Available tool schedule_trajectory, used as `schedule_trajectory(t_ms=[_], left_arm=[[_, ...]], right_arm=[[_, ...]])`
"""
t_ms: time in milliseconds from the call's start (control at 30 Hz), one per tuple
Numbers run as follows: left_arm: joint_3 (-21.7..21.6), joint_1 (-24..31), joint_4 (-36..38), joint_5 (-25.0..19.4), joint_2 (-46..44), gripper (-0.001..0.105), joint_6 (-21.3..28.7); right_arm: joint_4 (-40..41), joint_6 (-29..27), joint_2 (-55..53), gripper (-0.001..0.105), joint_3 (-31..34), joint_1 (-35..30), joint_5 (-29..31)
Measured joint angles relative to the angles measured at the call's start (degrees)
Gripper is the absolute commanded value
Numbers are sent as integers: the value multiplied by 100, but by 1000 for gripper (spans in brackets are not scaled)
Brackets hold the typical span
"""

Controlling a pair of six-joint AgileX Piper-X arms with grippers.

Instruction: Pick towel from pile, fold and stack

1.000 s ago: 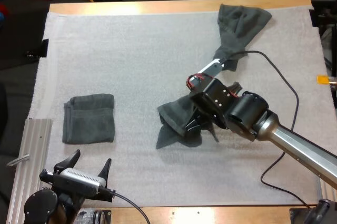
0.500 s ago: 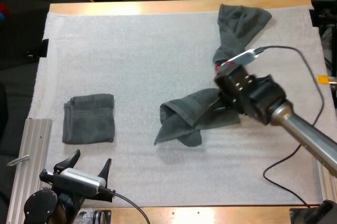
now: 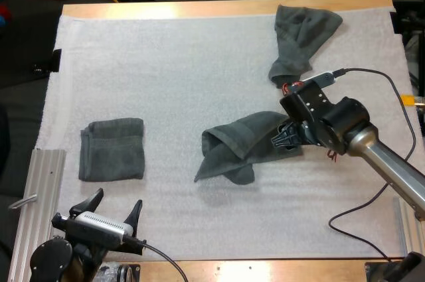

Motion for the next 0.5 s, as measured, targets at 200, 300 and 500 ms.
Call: schedule_trajectory(t_ms=[200,300,500], left_arm=[[0,0,0,495,0,69,-146],[-4,0,0,681,0,69,-259],[-227,0,-8,1149,335,69,-397]], right_arm=[[0,224,-340,73,0,0,-28],[0,366,-558,73,0,0,-107],[22,504,-971,72,0,0,-113]])
